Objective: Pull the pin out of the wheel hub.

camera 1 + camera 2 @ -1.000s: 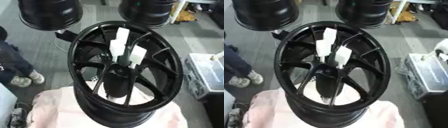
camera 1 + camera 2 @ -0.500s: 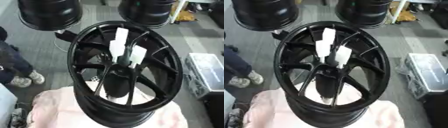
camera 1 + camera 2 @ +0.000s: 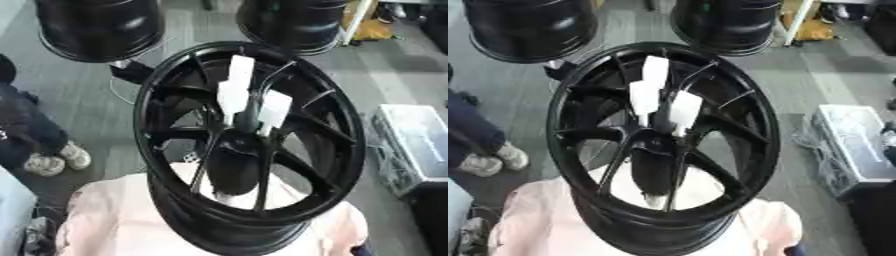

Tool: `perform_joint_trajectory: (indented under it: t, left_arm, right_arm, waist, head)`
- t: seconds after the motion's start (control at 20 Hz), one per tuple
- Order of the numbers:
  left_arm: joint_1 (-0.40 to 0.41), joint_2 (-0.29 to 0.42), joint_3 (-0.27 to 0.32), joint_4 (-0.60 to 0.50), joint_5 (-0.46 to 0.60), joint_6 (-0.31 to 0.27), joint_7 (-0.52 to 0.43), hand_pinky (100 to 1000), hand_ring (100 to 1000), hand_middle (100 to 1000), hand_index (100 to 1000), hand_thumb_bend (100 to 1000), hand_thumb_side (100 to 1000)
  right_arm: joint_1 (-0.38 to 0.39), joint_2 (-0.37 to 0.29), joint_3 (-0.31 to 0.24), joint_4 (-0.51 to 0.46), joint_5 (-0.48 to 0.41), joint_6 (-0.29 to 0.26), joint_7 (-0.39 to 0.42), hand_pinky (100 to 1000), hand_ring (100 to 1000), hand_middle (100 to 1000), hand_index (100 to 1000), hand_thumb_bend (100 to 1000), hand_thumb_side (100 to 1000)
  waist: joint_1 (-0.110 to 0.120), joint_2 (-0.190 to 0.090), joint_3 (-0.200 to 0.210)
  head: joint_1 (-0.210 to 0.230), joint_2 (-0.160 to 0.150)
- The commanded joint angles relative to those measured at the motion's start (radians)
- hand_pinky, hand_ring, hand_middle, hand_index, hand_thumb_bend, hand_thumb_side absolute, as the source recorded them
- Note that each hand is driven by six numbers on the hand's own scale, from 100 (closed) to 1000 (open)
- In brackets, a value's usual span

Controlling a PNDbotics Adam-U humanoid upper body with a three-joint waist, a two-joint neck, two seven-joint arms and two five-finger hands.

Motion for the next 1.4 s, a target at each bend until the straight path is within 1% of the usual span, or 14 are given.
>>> perform_joint_trajectory:
  t: [0.05, 0.1, 0.15, 0.2, 0.4, 0.7, 0.75, 0.8, 1.0, 1.4]
  left_arm:
    - [-0.013, 0.008, 0.003, -0.017, 0.007, -0.002, 0.004, 766, 728, 638, 705, 289, 783]
    - [-0.013, 0.008, 0.003, -0.017, 0.007, -0.003, 0.004, 766, 728, 638, 705, 290, 782]
    - [-0.013, 0.008, 0.003, -0.017, 0.007, -0.003, 0.004, 766, 728, 638, 705, 290, 783]
    - [-0.014, 0.006, 0.002, -0.017, 0.008, -0.003, 0.003, 766, 728, 638, 705, 290, 783]
    - [-0.017, 0.002, 0.001, -0.018, 0.01, -0.004, 0.002, 766, 728, 637, 704, 289, 782]
    - [-0.021, 0.0, 0.0, -0.019, 0.011, -0.004, 0.002, 766, 728, 638, 704, 288, 783]
    - [-0.021, 0.0, 0.0, -0.019, 0.012, -0.004, 0.002, 766, 728, 638, 704, 288, 783]
    - [-0.022, -0.001, 0.0, -0.019, 0.012, -0.004, 0.002, 766, 728, 638, 704, 289, 783]
    - [-0.023, -0.002, -0.002, -0.02, 0.013, -0.004, 0.0, 766, 729, 638, 704, 288, 783]
    - [-0.027, 0.001, -0.004, -0.018, 0.012, -0.006, -0.001, 766, 730, 638, 704, 287, 783]
  right_arm:
    - [-0.002, 0.012, 0.035, -0.09, -0.055, -0.007, 0.029, 689, 619, 760, 860, 190, 483]
    - [-0.002, 0.022, 0.047, -0.108, -0.069, -0.006, 0.044, 688, 619, 760, 860, 189, 482]
    - [-0.001, 0.029, 0.055, -0.121, -0.079, -0.003, 0.056, 687, 617, 758, 860, 245, 440]
    - [-0.002, 0.045, 0.074, -0.136, -0.087, -0.004, 0.076, 687, 617, 759, 860, 180, 489]
    - [0.001, 0.115, 0.121, -0.18, -0.127, -0.001, 0.137, 682, 610, 755, 858, 166, 496]
    - [0.013, 0.178, 0.164, -0.209, -0.185, 0.008, 0.187, 679, 606, 751, 854, 156, 501]
    - [0.015, 0.185, 0.167, -0.212, -0.189, 0.01, 0.192, 679, 605, 750, 852, 187, 462]
    - [0.017, 0.195, 0.17, -0.214, -0.193, 0.011, 0.196, 679, 605, 750, 852, 155, 502]
    - [0.024, 0.219, 0.178, -0.223, -0.196, 0.017, 0.205, 678, 604, 748, 849, 150, 504]
    - [0.034, 0.235, 0.181, -0.226, -0.19, 0.023, 0.205, 677, 603, 748, 848, 148, 508]
  waist:
    - [0.006, -0.007, 0.001]
    - [0.007, -0.006, 0.001]
    - [0.008, -0.005, 0.002]
    - [0.009, -0.004, 0.004]
    - [0.013, 0.0, 0.007]
    - [0.015, 0.006, 0.007]
    - [0.015, 0.006, 0.007]
    - [0.016, 0.007, 0.007]
    - [0.016, 0.008, 0.006]
    - [0.019, 0.008, 0.004]
  head:
    - [0.003, -0.001]
    - [0.003, -0.001]
    - [0.003, -0.001]
    - [0.002, -0.001]
    - [0.0, -0.001]
    - [-0.003, -0.005]
    - [-0.003, -0.006]
    - [-0.002, -0.006]
    - [-0.003, -0.008]
    - [-0.006, -0.007]
